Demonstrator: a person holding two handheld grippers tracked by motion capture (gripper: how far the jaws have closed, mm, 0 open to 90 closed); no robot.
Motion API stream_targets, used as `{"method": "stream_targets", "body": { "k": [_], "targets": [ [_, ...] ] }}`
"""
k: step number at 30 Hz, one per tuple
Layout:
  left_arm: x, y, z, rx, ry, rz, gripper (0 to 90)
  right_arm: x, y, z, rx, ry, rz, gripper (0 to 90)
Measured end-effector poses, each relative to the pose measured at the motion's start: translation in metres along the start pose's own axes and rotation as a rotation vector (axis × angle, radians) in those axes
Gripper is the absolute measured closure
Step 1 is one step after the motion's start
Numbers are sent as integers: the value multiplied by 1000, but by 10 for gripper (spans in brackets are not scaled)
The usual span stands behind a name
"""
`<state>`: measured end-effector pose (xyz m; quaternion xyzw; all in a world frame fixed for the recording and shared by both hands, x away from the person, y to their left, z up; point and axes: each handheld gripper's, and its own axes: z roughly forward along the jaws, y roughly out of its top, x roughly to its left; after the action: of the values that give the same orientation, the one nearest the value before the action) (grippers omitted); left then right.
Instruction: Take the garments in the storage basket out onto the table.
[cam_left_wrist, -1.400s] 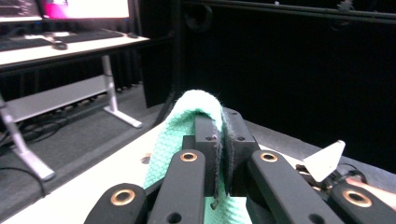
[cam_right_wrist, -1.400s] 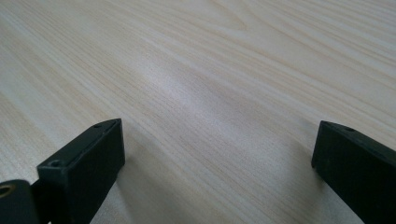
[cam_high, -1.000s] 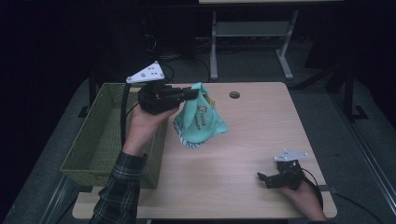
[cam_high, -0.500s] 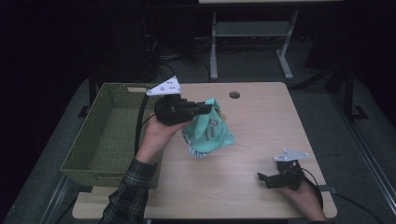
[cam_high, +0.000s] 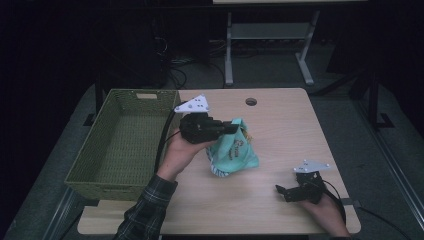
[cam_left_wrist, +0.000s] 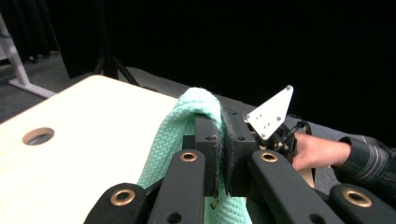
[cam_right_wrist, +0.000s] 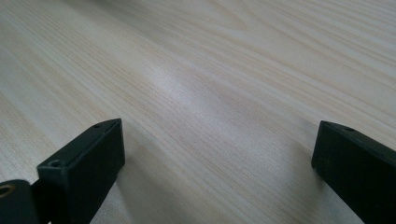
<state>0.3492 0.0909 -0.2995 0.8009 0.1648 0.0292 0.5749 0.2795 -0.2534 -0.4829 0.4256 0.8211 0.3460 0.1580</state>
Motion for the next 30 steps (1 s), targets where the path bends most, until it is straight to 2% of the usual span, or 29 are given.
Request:
{"method": "stream_targets", "body": {
  "k": [8, 14, 17, 24, 27, 30],
  "targets": [
    [-3, -12, 18, 39, -26, 4, 859, 0, 0, 0, 1, 0, 0, 23],
    [1, -23, 26, 50, -30, -10, 858, 0, 0, 0, 0, 0, 0, 23],
    [4, -31, 31, 63, -34, -31, 858, 0, 0, 0, 0, 0, 0, 23],
    [8, -51, 45, 130, -35, -60, 857, 0, 0, 0, -1, -2, -2, 23],
    [11, -58, 47, 162, -33, -57, 856, 0, 0, 0, 0, 0, 0, 23],
    [12, -66, 47, 177, -28, -75, 855, 0, 0, 0, 0, 0, 1, 23]
  ]
}}
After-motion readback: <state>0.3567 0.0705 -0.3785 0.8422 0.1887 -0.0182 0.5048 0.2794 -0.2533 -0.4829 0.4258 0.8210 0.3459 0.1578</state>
